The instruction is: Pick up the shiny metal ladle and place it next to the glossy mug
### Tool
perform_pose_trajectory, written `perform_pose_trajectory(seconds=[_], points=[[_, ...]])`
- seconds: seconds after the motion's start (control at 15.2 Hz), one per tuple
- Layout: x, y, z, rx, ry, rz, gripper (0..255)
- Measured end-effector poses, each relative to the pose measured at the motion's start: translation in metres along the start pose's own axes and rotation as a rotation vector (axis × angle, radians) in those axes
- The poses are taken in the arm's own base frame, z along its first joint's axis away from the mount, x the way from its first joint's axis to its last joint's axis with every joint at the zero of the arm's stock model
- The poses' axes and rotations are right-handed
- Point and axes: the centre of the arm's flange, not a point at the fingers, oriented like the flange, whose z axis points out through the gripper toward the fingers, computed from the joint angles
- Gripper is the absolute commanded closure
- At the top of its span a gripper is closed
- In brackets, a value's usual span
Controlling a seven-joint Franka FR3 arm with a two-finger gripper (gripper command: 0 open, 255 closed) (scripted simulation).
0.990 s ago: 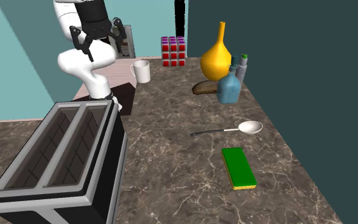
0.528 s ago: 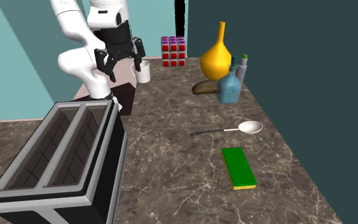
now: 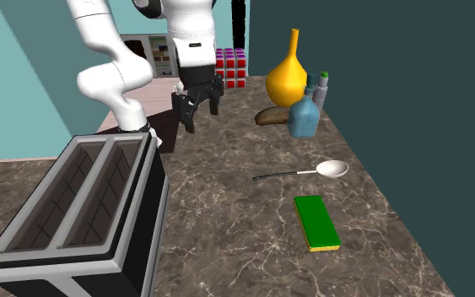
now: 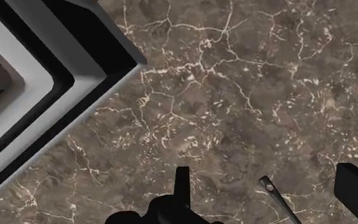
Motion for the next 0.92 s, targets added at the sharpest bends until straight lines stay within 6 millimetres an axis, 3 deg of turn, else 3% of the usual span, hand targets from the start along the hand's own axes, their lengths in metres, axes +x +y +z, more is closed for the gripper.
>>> perform_pose_trajectory(seconds=[0.26, 0.92], points=[[0.047, -0.022, 0.027, -0.014, 0.007, -0.111, 0], [0.142, -0.085, 0.086, -0.049, 0.027, -0.389, 0]])
